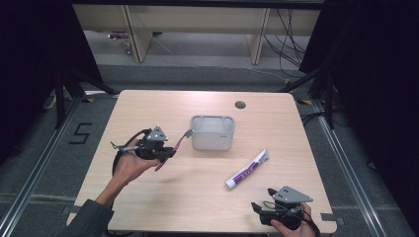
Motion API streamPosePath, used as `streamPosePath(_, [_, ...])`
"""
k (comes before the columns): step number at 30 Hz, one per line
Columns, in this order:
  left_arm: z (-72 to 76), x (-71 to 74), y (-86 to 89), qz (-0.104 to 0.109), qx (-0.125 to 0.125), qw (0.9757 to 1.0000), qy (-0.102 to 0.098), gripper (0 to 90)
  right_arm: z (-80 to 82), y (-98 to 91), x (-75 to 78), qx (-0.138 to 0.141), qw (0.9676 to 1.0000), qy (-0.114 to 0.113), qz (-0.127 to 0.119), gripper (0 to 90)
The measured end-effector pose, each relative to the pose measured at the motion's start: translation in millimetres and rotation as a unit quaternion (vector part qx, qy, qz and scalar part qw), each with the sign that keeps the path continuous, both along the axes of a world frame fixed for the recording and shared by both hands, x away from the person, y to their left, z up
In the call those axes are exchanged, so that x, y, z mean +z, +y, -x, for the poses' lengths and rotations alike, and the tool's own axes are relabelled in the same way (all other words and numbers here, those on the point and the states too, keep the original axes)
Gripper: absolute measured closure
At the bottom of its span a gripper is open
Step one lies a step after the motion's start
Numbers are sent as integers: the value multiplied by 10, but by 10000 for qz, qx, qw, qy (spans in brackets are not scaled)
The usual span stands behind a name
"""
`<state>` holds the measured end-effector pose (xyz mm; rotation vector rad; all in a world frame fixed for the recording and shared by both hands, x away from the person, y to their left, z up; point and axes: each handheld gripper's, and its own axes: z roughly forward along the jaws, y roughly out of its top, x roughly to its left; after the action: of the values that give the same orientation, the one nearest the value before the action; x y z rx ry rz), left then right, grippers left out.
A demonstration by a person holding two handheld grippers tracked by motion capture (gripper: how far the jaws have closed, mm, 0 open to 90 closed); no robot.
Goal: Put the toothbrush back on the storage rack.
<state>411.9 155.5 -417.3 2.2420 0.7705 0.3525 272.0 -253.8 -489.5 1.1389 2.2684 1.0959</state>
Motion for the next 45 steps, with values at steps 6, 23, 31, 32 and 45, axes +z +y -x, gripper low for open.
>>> streamPosePath(6, [23, 30, -3, 282, 41, 9996, -55, 825, 3, 3, -4, -22, 10000, 36, -32, 249])
streamPosePath(23, [-28, 113, 53, 790, 341, 9959, -289, 825, 22, 27, -4, -119, 9996, 232, -128, 249])
streamPosePath(31, [-107, 155, 97, 1225, 735, 9886, -481, 825, 2, 11, -7, -26, 9999, 132, -80, 249])
streamPosePath(32, [-117, 163, 112, 1185, 732, 9890, -496, 825, 1, 10, -7, -25, 9999, 133, -77, 249])
streamPosePath(45, [-243, 191, 63, 1702, 1151, 9764, -664, 825, 9, 19, -6, -53, 9998, 164, -94, 249])
